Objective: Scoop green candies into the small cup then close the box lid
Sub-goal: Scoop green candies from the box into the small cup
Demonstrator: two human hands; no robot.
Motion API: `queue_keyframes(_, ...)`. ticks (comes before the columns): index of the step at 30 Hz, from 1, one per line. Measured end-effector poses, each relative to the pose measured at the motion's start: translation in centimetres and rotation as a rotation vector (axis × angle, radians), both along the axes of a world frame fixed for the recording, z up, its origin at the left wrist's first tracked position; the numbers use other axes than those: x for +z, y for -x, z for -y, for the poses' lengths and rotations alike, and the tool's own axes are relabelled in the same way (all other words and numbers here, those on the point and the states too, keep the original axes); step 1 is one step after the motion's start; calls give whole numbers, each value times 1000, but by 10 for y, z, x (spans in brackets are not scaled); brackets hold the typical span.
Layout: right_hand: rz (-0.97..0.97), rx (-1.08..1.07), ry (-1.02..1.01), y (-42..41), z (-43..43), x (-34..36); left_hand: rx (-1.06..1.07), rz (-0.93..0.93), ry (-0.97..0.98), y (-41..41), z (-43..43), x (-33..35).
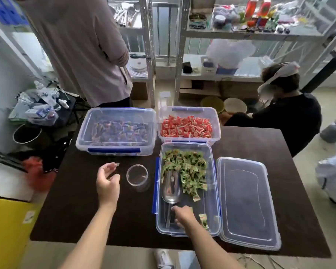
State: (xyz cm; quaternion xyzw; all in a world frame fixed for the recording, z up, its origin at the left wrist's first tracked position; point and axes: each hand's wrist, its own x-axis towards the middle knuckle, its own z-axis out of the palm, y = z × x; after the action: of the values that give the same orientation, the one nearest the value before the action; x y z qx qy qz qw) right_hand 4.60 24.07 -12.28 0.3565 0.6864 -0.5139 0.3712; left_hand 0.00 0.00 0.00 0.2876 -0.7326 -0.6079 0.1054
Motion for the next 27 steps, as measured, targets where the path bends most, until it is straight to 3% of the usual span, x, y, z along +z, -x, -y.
queue_keyframes(3, 56, -81, 73, 10, 13, -19, -448, 371, 173, 2, 19, -19)
queue_keyframes(5, 94, -142, 87, 15, 20, -56, -578, 474, 137, 0, 20, -32)
queue_keyframes(8, 114, -227, 73, 22, 24, -90, -554, 446, 98, 1, 13, -54)
queue_keyframes(12, 8, -246, 48, 27, 30, 12, -464, 405, 175, 7, 3, -71)
queue_keyframes(16, -58, -146, 57, 19, 3, 62, -464, 337, 186, 11, -5, -75)
queue_keyframes(18, 7, -154, 148, 6, -18, 81, -493, 313, 192, 13, -9, -72)
queue_keyframes(23, 339, -733, 590, -22, -51, 108, -545, 262, 223, 6, -18, -61)
queue_keyframes(27, 396, -925, 646, -24, -53, 85, -555, 248, 218, -9, -23, -60)
